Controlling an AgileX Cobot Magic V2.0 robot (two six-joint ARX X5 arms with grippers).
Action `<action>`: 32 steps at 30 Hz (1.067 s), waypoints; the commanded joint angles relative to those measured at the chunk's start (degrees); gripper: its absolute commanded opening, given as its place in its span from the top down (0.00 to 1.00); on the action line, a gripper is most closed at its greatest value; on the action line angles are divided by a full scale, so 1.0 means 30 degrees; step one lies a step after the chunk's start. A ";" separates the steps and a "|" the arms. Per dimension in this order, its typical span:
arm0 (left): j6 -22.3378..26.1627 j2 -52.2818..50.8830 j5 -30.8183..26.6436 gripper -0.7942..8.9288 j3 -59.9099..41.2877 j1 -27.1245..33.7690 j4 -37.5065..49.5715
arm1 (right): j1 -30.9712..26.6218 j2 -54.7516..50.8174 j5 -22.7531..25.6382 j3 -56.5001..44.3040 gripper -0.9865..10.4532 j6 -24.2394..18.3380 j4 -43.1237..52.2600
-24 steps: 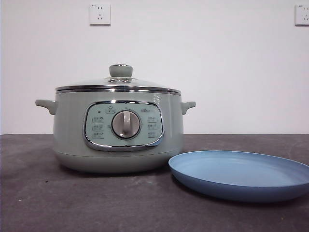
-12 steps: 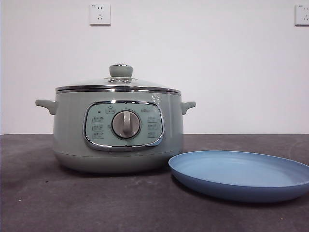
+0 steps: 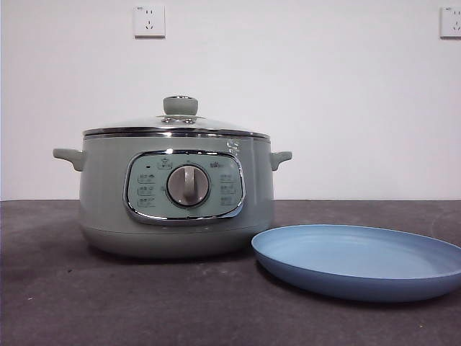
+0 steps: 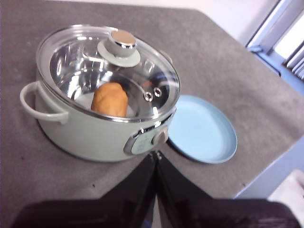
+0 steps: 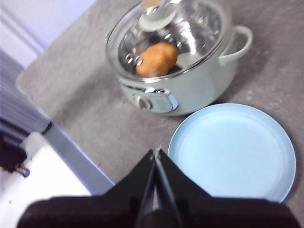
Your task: Take the potato out from the steamer,put the potato on the plate,close the lid
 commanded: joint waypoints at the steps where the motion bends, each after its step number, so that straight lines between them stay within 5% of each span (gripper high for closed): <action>1: 0.1005 0.0146 0.0073 0.92 0.0138 0.0029 -0.0197 | 0.0233 0.0197 -0.0029 0.0058 0.92 -0.0903 0.0058; 4: 0.0947 0.0197 0.0051 0.83 0.0138 0.0036 -0.0306 | 0.0248 0.0350 -0.0036 0.0058 0.90 -0.0874 0.0066; 6: 0.0925 0.0197 0.0000 0.53 0.0138 0.0036 -0.0284 | 0.0248 0.0372 -0.0029 0.0058 0.80 -0.0809 0.0080; 8: 0.0933 0.0197 -0.0044 0.25 0.0138 0.0036 -0.0248 | 0.0248 0.0364 0.0000 0.0058 0.58 -0.0423 0.0211; 9: 0.0925 0.0197 -0.0044 0.22 0.0138 0.0036 -0.0211 | 0.0248 0.0364 -0.0007 0.0058 0.48 -0.0270 0.0248; 12: 0.0925 0.0197 -0.0044 0.22 0.0138 0.0036 0.0066 | 0.0248 0.0364 -0.0007 0.0058 0.31 0.0000 0.0262; 22: -0.0029 0.0874 -0.0051 0.22 0.0299 0.0015 0.1974 | 0.0248 0.0364 -0.0007 0.0058 0.31 0.0000 0.0270; 32: 0.0015 0.5836 -0.1297 0.22 0.3985 -0.1880 0.4226 | 0.0248 0.0372 -0.0007 0.0058 0.31 0.0000 0.0284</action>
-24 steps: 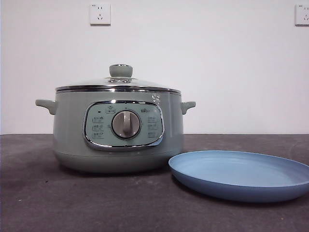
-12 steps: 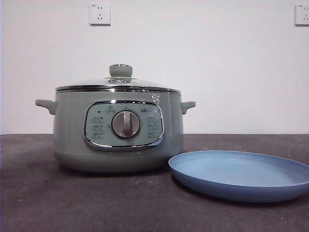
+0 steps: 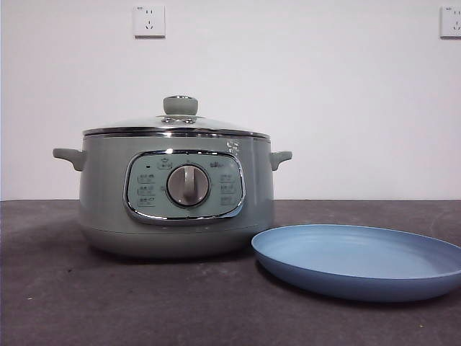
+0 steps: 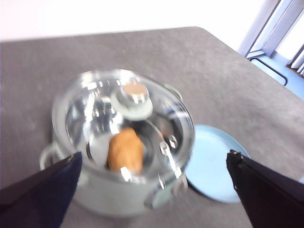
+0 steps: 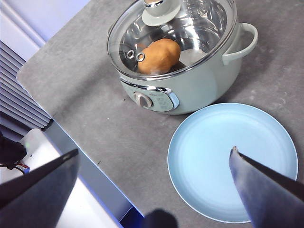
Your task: Take the potato out from the steamer,put the potato on the plate,close the lid
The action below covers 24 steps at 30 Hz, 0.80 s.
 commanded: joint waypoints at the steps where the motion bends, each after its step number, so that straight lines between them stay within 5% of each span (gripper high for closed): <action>1: -0.0036 0.1734 -0.0546 0.22 0.1217 -0.0969 0.0896 | 0.0051 0.0000 -0.0022 0.0051 0.31 0.0044 0.0138; 13: 0.1297 0.9865 -0.4663 0.22 0.6608 -0.5289 0.2208 | 0.0044 0.0000 0.0051 0.0051 0.31 0.0044 0.0291; 24: 0.1821 1.4950 -0.6586 0.22 0.7796 -0.7045 0.3854 | 0.0051 0.0000 0.0051 0.0051 0.31 0.0044 0.0299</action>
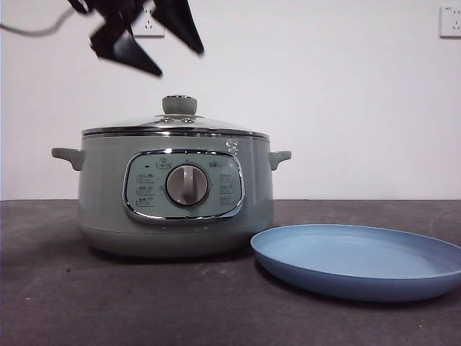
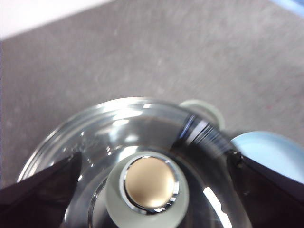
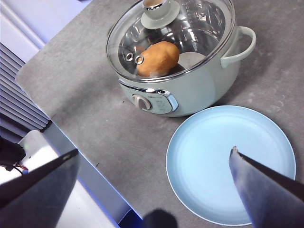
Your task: Take the potato out from the steamer,put the potato on the plate,close the lid
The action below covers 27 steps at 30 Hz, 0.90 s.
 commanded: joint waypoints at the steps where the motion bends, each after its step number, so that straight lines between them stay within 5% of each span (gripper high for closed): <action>1: 0.0525 0.1005 -0.0335 0.22 0.0000 -0.0211 0.0313 | 0.0044 -0.0007 0.0036 0.0051 0.31 0.0036 0.0095; 10: 0.0583 0.2339 -0.0860 0.23 -0.0007 -0.0554 0.0197 | 0.0051 -0.0007 0.0044 0.0051 0.31 0.0036 0.0131; 22: 0.0576 0.2317 -0.1224 0.94 -0.0007 -0.0816 0.0124 | 0.0044 0.0022 0.0051 0.0051 0.31 0.0029 0.0138; 27: 0.0568 0.2237 -0.1224 0.93 0.0000 -0.0816 -0.0015 | 0.0044 0.0117 0.0051 0.0051 0.31 0.0029 0.0131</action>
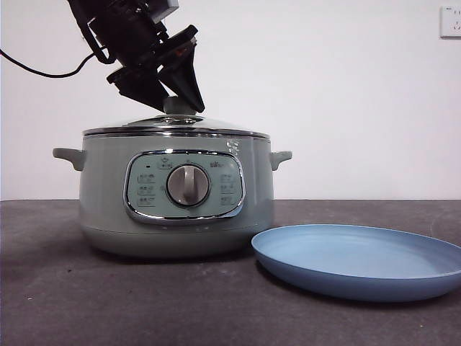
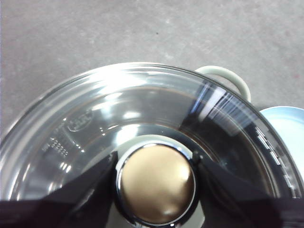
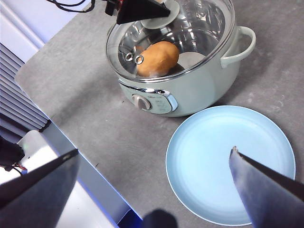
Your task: Take the potato out from the steamer,put the potato on the plate,close the lid
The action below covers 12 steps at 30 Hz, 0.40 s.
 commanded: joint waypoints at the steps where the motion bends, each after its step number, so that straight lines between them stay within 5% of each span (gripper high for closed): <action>1: 0.0080 -0.0007 0.0007 0.93 0.0000 -0.0044 -0.0087 | 0.0044 0.0073 -0.0007 0.0051 0.31 0.0036 0.0117; 12: 0.0051 -0.1093 -0.0022 0.93 0.0095 -0.0015 0.0066 | 0.0044 0.0073 -0.0022 0.0051 0.31 0.0561 0.0117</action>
